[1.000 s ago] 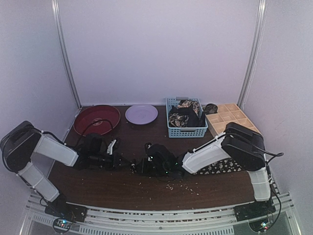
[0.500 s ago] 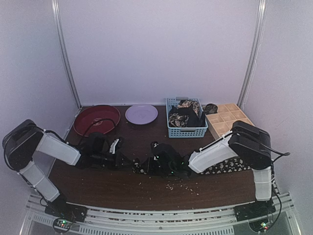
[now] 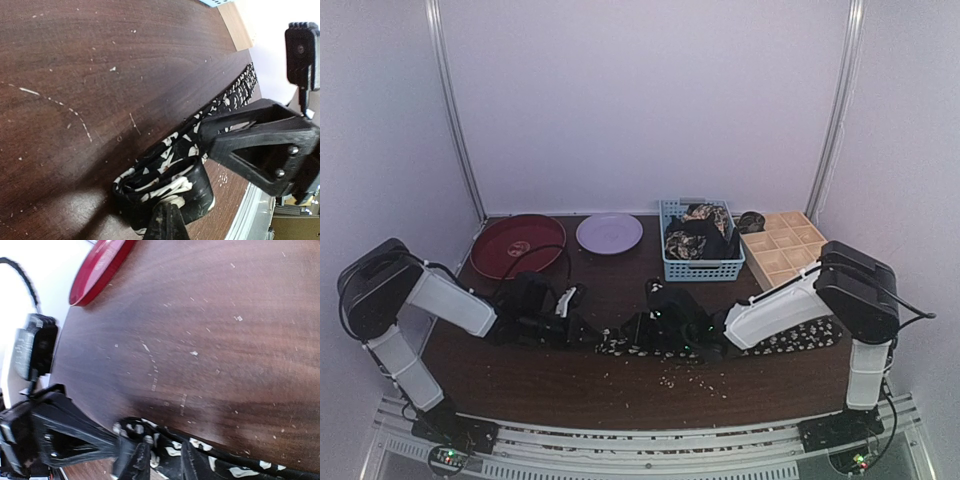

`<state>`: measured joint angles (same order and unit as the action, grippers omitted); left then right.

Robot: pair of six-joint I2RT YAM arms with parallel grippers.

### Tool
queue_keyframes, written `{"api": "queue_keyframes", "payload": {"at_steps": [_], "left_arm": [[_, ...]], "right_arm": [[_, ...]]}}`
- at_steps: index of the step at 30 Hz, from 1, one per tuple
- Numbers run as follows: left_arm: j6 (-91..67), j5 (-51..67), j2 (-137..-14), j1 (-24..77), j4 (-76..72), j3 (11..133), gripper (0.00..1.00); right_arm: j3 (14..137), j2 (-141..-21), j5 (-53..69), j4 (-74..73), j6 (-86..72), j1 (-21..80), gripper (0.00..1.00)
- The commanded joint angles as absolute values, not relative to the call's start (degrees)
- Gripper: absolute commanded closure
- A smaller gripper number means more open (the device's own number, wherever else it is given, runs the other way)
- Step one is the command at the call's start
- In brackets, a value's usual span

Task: Roll the ties
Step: Roll the tie at the center of the board.

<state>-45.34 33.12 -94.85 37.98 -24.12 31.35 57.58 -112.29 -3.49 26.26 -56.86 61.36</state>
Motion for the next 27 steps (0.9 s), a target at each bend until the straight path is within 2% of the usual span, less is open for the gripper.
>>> {"api": "queue_keyframes", "payload": {"at_steps": [1,7,20,27], "left_arm": [[-45.45,32.04,-96.66,38.57,-26.76,32.6,1.0],[-45.79,31.84,-97.96,38.96,-28.1,32.65,1.0],[-45.83,31.24,-98.92,39.26,-27.99,33.36,1.0],[-45.92,30.19,-98.78,39.39,-27.29,33.1,1.0]], "right_arm": [[57.77,-111.17,-4.69,25.99,-55.78,61.88,0.72],[60.06,-112.46,-5.01,22.93,-55.63,62.99,0.68],[62.98,-115.77,-4.13,18.89,-56.5,63.81,0.7],[63.36,-116.38,-4.35,19.3,-55.59,63.84,0.83]]}}
